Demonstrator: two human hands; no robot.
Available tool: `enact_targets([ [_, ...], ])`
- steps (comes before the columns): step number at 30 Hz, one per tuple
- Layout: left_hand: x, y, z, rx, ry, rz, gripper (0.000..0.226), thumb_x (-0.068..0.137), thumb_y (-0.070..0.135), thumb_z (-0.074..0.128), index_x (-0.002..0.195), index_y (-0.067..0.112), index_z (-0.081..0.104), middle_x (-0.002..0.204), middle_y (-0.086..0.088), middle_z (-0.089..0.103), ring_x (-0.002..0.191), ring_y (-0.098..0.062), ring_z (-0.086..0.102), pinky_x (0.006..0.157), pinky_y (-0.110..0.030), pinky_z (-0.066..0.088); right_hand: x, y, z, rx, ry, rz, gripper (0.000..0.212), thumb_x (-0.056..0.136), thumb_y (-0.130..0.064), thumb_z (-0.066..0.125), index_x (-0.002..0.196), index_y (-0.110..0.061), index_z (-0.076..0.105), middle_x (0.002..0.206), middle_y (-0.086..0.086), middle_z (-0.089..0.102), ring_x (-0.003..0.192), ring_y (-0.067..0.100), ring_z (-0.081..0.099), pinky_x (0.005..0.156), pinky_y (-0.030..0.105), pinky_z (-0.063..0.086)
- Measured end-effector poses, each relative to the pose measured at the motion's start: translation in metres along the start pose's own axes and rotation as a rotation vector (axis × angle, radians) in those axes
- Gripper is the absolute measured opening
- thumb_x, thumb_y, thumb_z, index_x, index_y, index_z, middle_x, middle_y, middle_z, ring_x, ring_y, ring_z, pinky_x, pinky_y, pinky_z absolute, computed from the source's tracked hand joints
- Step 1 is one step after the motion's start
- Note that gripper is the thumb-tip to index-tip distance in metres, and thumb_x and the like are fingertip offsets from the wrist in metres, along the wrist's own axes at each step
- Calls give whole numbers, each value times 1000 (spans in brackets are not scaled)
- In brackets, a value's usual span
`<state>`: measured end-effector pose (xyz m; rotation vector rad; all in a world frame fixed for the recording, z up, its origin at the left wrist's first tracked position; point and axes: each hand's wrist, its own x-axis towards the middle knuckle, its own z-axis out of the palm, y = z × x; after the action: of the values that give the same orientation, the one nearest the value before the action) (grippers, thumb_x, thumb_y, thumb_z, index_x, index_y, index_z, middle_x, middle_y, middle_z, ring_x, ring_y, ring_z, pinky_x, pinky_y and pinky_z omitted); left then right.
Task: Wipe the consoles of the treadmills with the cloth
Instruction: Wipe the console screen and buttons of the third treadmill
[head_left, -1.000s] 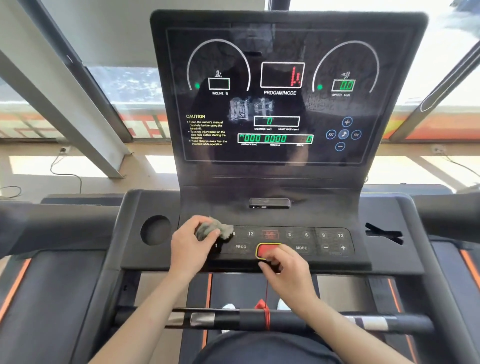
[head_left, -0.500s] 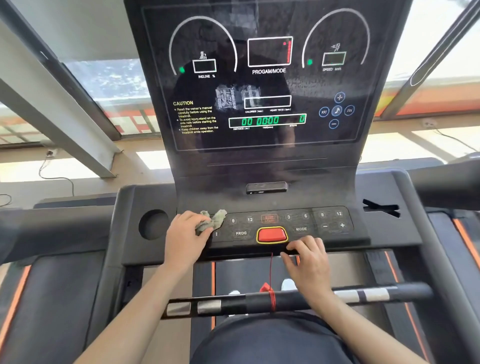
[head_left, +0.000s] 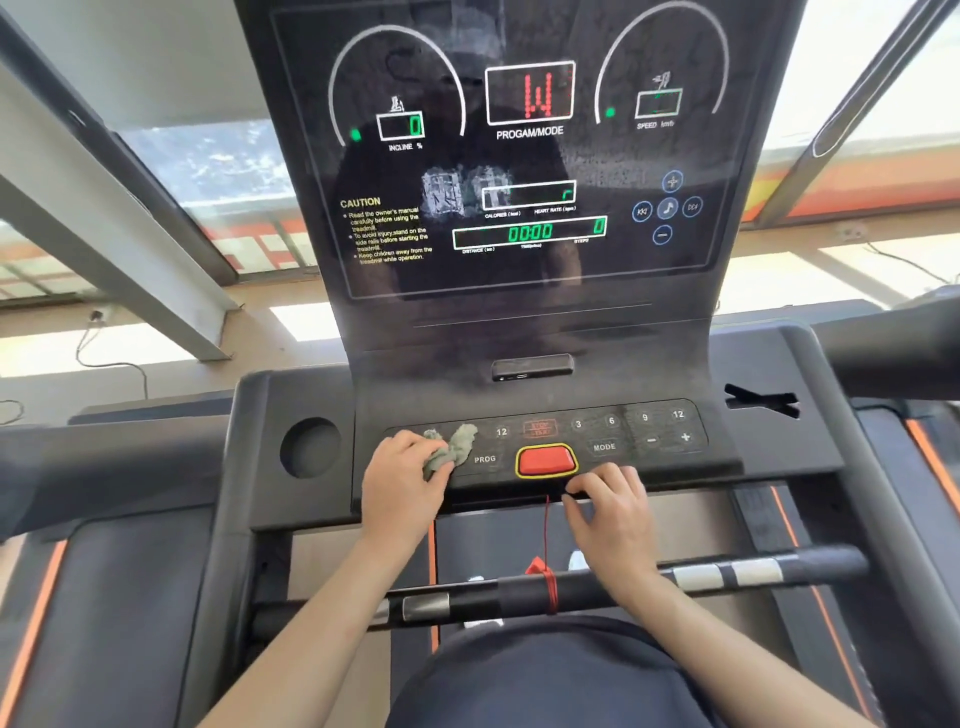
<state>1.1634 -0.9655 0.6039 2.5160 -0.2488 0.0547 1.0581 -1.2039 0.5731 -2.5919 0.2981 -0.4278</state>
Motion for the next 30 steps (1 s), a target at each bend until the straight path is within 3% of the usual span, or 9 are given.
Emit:
enact_targets([
  [6,-15,34,22,-14,-74,152,22,79,22,84,101,19,78,92,9,64,86,-16,57,72,-28,49,2,1,-1,15,-18,-9,23,70,-5,85,82,-14,67,85,-2,58,80,23,49,73,31,42],
  [13,-8,-40,-23,109,163,-59,20,78,11,85,97,10,79,91,-1,68,82,-23,58,71,-29,44,1,2,0,26,-24,4,22,71,-6,85,81,-15,67,85,-3,58,81,23,48,73,34,45],
  [21,-40,3,11,7,15,143,27,73,14,88,98,17,78,88,6,64,79,-20,59,68,-34,54,0,3,4,30,-19,0,24,70,-4,85,80,-16,67,84,-4,56,81,21,46,73,33,44],
  [30,-28,-39,-24,88,132,-36,24,74,8,87,95,13,76,91,2,67,82,-22,61,71,-31,50,1,4,4,18,-19,-5,27,68,-5,87,79,-18,66,83,-7,56,80,19,47,71,29,43],
])
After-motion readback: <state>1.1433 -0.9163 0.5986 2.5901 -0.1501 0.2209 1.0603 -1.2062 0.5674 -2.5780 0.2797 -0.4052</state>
